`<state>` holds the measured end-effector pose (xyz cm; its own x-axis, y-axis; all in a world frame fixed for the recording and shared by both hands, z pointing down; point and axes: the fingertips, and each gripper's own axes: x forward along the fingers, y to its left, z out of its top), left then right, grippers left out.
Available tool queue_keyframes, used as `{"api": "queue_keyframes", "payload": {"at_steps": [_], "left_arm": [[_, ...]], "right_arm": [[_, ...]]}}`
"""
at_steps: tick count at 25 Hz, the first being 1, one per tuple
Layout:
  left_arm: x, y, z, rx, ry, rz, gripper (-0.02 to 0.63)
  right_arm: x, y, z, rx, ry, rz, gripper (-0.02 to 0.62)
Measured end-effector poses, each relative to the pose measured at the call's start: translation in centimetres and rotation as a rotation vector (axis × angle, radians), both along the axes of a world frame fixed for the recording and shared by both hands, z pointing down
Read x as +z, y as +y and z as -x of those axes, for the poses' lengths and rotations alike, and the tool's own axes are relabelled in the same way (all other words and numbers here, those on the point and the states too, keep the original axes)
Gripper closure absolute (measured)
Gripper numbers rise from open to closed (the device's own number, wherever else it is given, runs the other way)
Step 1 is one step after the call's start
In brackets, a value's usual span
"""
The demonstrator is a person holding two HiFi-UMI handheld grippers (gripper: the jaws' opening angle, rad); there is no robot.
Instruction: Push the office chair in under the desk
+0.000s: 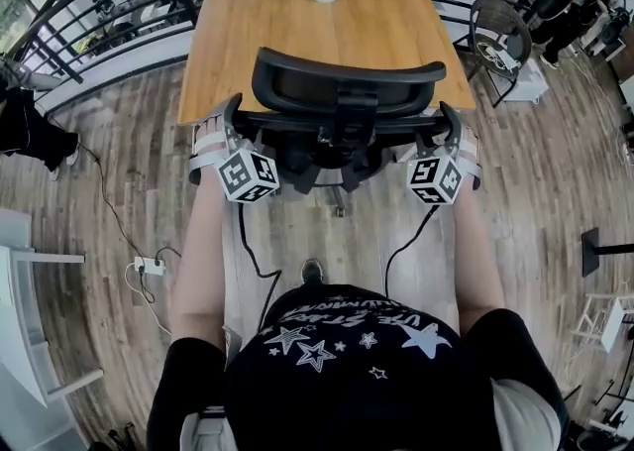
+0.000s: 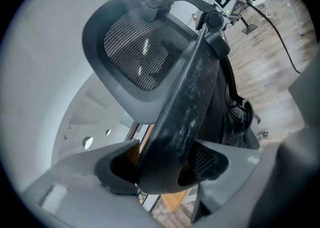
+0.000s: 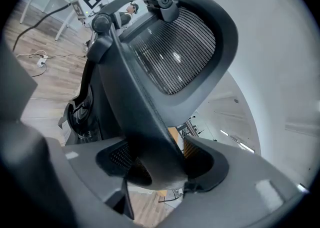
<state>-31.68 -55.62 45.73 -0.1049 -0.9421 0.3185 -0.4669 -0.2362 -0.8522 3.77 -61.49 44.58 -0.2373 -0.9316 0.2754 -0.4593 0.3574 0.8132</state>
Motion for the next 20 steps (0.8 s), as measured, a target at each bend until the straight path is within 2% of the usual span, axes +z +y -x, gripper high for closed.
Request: {"api": "queue_keyframes", "payload": {"at_steps": [9, 20], "left_arm": [[0.0, -4.4, 2.3, 0.01, -0.012, 0.004, 0.31], [-0.2, -4.9, 2.6, 0.033, -0.061, -0.009, 0.31]], "right_arm": [[-0.1, -4.0, 2.1, 0.01, 0.005, 0.001, 0.305], [-0.4, -4.5, 2.4, 0.015, 0.001, -0.004, 0.305]]}}
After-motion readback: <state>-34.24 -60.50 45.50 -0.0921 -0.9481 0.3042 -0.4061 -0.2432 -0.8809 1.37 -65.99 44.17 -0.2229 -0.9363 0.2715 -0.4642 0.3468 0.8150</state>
